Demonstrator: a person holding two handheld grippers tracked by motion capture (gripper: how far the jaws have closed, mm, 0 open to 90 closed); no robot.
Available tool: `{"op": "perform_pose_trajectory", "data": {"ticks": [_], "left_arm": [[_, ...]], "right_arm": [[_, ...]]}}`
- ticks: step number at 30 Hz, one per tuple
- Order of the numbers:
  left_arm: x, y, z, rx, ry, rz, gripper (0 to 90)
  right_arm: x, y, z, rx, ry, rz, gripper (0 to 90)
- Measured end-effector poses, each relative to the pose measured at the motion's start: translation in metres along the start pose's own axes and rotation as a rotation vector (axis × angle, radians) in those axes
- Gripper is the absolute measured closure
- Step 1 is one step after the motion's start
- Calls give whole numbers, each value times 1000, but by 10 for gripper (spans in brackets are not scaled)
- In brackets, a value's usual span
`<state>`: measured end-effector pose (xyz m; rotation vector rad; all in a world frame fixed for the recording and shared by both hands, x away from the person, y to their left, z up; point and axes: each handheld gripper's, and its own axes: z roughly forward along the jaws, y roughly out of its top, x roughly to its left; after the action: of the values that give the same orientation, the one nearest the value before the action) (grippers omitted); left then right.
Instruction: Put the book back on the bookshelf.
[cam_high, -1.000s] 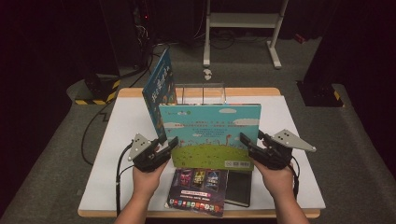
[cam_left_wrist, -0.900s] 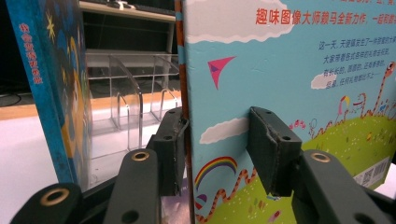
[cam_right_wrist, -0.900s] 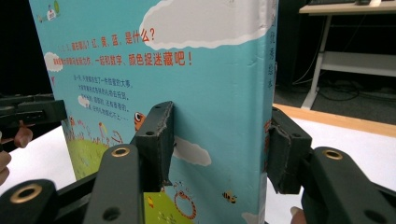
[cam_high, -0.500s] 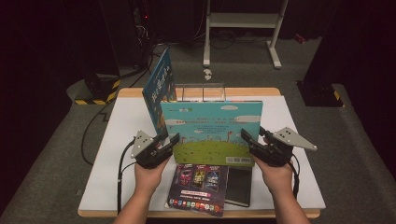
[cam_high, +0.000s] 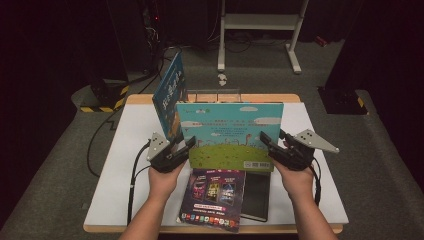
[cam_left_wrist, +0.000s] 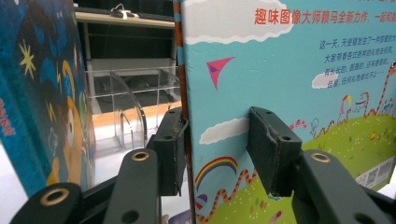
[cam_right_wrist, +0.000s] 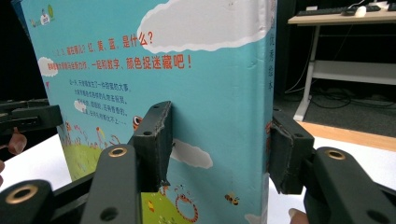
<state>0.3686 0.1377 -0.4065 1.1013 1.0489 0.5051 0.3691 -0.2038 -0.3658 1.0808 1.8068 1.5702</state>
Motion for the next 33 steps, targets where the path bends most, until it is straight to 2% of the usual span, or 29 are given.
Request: {"op": "perform_pose_trajectory", "data": {"ticks": [4,9,12,13,19,21,26,27,29,33], "left_arm": [[1,1,5,-2,0,-3,574],[1,4,10,-2,-2,13,574],[1,4,13,-9,-3,7,574],[2,5,13,-2,-3,18,574],[2,5,16,-16,-4,4,573],[3,5,16,-13,-4,13,573],[8,-4,16,8,2,13,572],[8,-6,14,-7,-3,14,572],[7,-7,14,-18,-3,8,571],[7,-7,13,-14,-1,18,567]], "right_arm": [[-2,2,3,-4,-4,-3,469],[-7,4,6,-14,-5,2,467],[-8,5,7,-18,-7,0,467],[-8,5,7,-19,-9,-1,468],[-7,8,9,-26,-15,-13,468],[-7,8,9,-28,-17,-19,468],[-7,2,10,-16,-18,-19,469],[-7,-1,10,-10,-19,-19,470],[-7,-5,8,-32,-13,-22,471],[-5,-5,6,-27,-15,-27,473]]}}
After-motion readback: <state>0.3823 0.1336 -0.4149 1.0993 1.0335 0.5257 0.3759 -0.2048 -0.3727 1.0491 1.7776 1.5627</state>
